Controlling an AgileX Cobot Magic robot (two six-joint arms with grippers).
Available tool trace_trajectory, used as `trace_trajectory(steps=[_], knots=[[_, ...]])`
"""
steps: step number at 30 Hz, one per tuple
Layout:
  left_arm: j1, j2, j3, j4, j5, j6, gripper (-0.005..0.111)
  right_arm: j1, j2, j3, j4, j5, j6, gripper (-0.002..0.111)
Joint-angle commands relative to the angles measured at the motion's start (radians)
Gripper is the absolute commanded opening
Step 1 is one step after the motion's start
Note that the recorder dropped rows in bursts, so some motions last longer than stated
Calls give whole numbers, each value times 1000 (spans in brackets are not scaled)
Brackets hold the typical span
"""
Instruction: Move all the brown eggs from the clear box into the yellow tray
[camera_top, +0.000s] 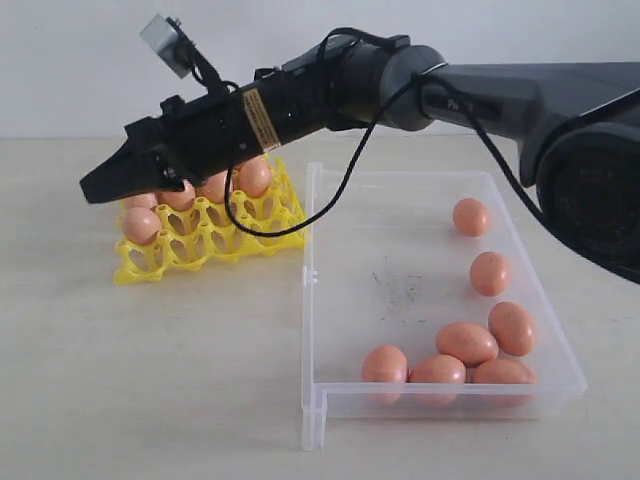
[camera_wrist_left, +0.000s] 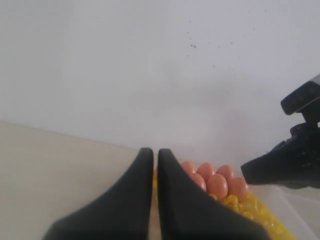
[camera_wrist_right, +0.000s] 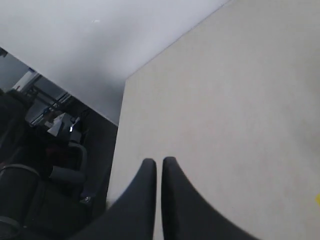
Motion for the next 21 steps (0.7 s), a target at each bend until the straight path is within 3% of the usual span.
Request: trace_trajectory(steps=[1,3,6,11,21], knots=[[-4,-3,-3,-3,0,9,4,64,2,26,-4,-18,-89,0],[-4,-3,-3,-3,0,9,4,94,0,26,-4,-18,-165,0],[-4,-3,-3,-3,0,9,4,127,0,16,-4,-18,-111,0],[-4,-3,-3,-3,0,9,4,127,-31,7,-4,-18,-175,0],[-4,-3,-3,-3,0,9,4,166,-301,7,-4,-18,-345,0]])
